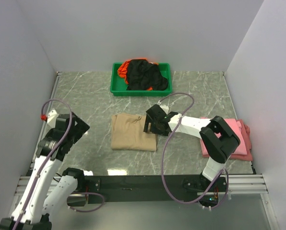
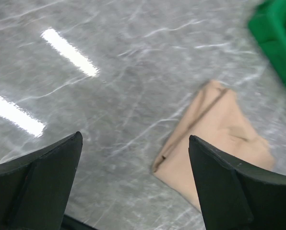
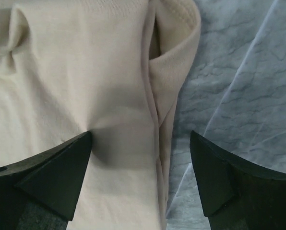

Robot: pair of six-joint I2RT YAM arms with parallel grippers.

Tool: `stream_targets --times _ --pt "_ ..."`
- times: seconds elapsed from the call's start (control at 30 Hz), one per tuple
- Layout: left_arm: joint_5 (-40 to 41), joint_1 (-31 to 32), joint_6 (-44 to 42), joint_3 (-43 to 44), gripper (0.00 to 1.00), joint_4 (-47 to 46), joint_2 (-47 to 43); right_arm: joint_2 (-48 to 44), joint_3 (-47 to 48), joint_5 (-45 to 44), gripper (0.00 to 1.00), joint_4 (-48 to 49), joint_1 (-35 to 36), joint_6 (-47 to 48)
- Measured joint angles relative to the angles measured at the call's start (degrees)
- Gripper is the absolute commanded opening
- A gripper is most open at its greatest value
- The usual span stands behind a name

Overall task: Fold and stack the t-shirts
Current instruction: Neatly place the folded tshirt to the corner

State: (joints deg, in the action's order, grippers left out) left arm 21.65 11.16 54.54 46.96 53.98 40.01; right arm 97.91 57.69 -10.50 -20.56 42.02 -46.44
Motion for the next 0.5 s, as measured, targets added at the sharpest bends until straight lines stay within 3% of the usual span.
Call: stream_targets --times 0.27,0.37,0.5 --pt "-1.3 0.0 0.0 -8.2 0.99 -12.1 -20.8 0.9 -0.3 1.8 0.77 1.9 0.0 -0.9" --pt "-2.8 0.0 0.0 -13.9 0.99 -22.3 -27.6 0.9 -0.8 1.8 0.71 2.9 0.0 -1.0" --pt "-5.6 0.0 -4.8 -23.0 0.99 -38.0 -33.7 0.8 -1.7 1.9 0.47 4.3 0.0 -0.9"
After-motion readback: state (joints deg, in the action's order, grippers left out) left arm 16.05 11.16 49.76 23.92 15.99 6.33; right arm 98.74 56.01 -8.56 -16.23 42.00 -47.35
